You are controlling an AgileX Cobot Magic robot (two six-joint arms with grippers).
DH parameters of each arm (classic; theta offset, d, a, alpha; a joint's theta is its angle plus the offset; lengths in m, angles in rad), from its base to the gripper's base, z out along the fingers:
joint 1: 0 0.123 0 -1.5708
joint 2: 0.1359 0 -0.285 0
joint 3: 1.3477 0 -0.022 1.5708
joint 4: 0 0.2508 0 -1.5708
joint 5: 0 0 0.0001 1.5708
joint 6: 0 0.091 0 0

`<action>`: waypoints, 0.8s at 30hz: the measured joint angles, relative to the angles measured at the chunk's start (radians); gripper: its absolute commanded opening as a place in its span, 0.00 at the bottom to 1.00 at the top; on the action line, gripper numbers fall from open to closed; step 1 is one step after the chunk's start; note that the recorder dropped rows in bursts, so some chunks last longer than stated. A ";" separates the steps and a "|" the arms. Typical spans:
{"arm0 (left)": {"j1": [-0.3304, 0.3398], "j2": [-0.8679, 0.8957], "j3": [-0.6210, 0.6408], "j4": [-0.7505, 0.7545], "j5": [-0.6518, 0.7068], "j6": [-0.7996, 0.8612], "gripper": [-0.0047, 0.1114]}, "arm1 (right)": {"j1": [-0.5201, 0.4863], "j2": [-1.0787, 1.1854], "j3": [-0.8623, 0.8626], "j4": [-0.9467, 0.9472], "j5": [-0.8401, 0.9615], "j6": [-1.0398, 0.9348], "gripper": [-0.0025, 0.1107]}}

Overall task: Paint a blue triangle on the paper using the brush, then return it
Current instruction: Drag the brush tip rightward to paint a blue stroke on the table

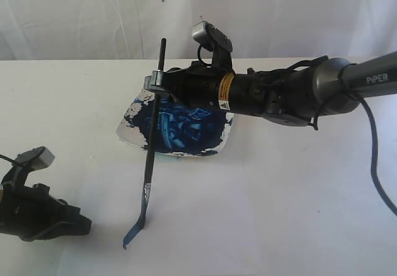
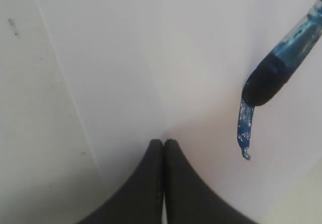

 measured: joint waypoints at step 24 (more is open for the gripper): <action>0.000 0.000 0.000 0.000 0.000 0.000 0.04 | -0.081 0.000 0.000 0.000 0.000 -0.002 0.02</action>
